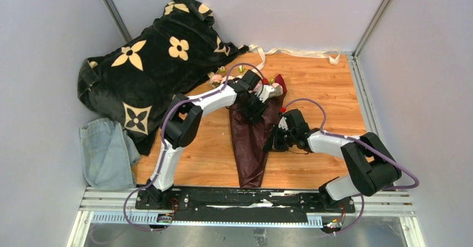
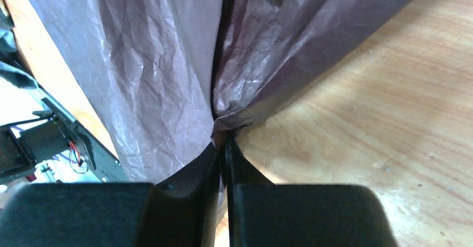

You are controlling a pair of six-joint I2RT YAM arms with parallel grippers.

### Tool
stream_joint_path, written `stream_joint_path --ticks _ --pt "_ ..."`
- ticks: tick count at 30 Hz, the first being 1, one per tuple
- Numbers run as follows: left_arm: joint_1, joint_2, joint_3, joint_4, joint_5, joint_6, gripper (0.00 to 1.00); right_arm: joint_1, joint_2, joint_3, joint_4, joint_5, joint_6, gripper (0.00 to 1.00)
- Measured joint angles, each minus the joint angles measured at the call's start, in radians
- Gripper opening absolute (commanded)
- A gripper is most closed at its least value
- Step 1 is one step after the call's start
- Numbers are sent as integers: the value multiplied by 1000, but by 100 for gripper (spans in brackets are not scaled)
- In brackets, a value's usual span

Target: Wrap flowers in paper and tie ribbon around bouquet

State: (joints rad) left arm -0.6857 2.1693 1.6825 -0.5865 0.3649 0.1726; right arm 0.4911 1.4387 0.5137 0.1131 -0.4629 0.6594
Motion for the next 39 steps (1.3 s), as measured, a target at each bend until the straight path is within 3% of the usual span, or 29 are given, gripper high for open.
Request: stream_joint_path --ticks 10,15,20,30,39 --pt "-17 50 38 77 -12 -79 56 -19 -133 130 -300 16 -85 32" --pt "-17 50 30 110 -13 -103 57 -100 -196 232 -330 44 -137 15" --pt "-17 43 7 139 -12 -112 57 -213 -68 312 -261 12 -164 0" --pt "-17 42 0 153 -10 -121 58 -305 406 607 -139 -135 -240 0" --pt "-19 42 -6 169 -22 -96 60 -448 550 725 -110 -77 -257 0"
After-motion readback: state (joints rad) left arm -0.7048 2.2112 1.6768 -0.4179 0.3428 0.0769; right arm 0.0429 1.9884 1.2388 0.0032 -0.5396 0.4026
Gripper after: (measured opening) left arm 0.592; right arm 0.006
